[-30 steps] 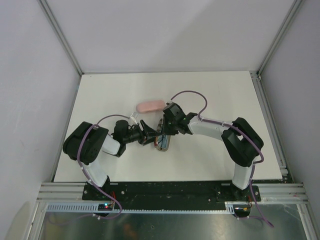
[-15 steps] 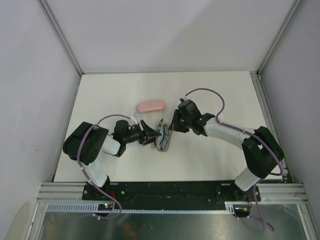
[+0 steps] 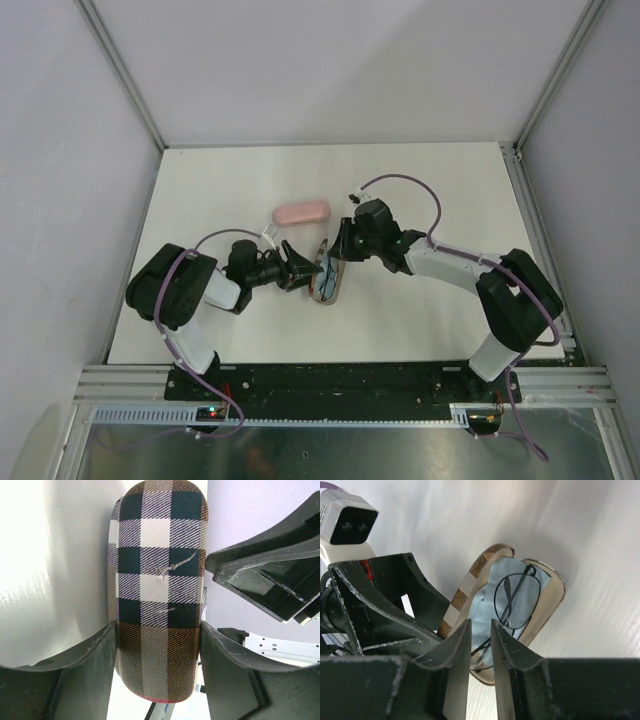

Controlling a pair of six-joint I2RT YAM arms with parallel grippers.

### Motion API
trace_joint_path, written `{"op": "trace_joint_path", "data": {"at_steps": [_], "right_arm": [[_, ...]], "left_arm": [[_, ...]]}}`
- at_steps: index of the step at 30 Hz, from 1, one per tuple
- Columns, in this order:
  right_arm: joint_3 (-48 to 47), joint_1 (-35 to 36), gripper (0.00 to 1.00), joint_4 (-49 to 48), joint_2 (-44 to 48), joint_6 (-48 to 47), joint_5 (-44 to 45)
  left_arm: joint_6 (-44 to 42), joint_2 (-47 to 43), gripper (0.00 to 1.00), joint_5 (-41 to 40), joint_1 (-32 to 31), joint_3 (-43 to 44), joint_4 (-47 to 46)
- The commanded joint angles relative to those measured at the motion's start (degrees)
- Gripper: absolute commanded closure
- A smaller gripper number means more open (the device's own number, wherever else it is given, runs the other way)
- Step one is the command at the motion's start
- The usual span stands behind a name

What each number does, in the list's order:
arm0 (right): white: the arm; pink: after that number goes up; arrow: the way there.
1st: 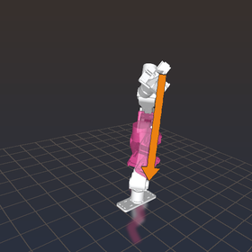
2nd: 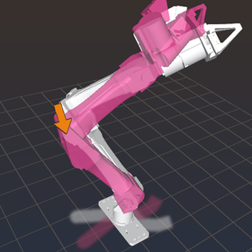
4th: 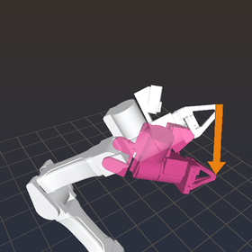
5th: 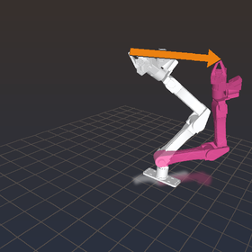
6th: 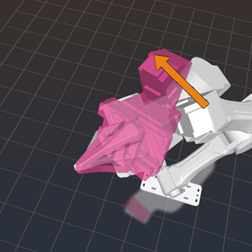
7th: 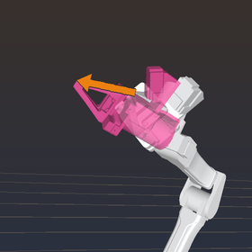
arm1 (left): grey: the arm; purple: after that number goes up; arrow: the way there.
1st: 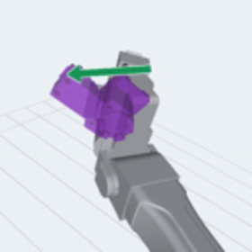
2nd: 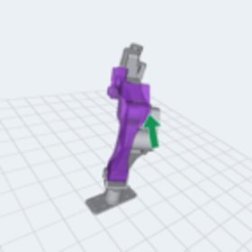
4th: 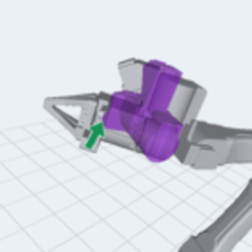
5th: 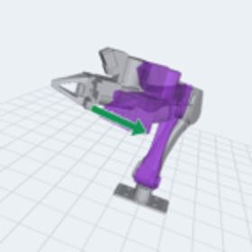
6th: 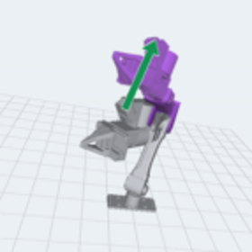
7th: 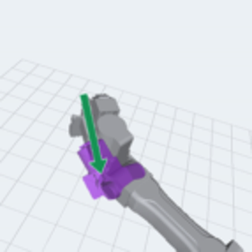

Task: Organize the sunglasses
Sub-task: Adjust the sunglasses in the sunglasses case.

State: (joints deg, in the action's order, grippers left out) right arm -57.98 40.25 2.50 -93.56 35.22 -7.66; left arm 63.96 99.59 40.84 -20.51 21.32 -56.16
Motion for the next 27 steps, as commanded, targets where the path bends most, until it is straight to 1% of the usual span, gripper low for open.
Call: {"op": "trace_joint_path", "data": {"at_steps": [1,13,18,20,23,27], "right_arm": [[0.09,-0.26,0.73,-6.78,-2.54,-1.9,-2.21],[0.12,0.02,0.76,-13.27,-10.73,1.03,-7.03],[0.03,0.73,0.76,-14.68,-12.84,1.68,-7.3],[-0.96,1.09,0.76,-12.14,-13.2,1.07,-5.2],[-3.2,2.38,0.76,-3.74,-13.19,-1.48,0.67],[-3.86,3.17,0.72,3.13,-10.28,-3.34,5.35]], "left_arm": [[-0.79,-2.36,0.4,1.86,-0.23,1.07,-3.12],[-0.88,-2.12,0.41,2.14,-0.4,1.34,-2.86],[-0.86,-2.2,0.41,2.29,-0.49,1.35,-2.82],[-0.88,-2.27,0.42,2.24,-0.49,1.24,-2.77],[-0.95,-2.74,0.42,1.66,-0.49,0.89,-2.6],[-1.2,-3.03,0.42,1.06,-0.49,0.86,-2.18]]}}
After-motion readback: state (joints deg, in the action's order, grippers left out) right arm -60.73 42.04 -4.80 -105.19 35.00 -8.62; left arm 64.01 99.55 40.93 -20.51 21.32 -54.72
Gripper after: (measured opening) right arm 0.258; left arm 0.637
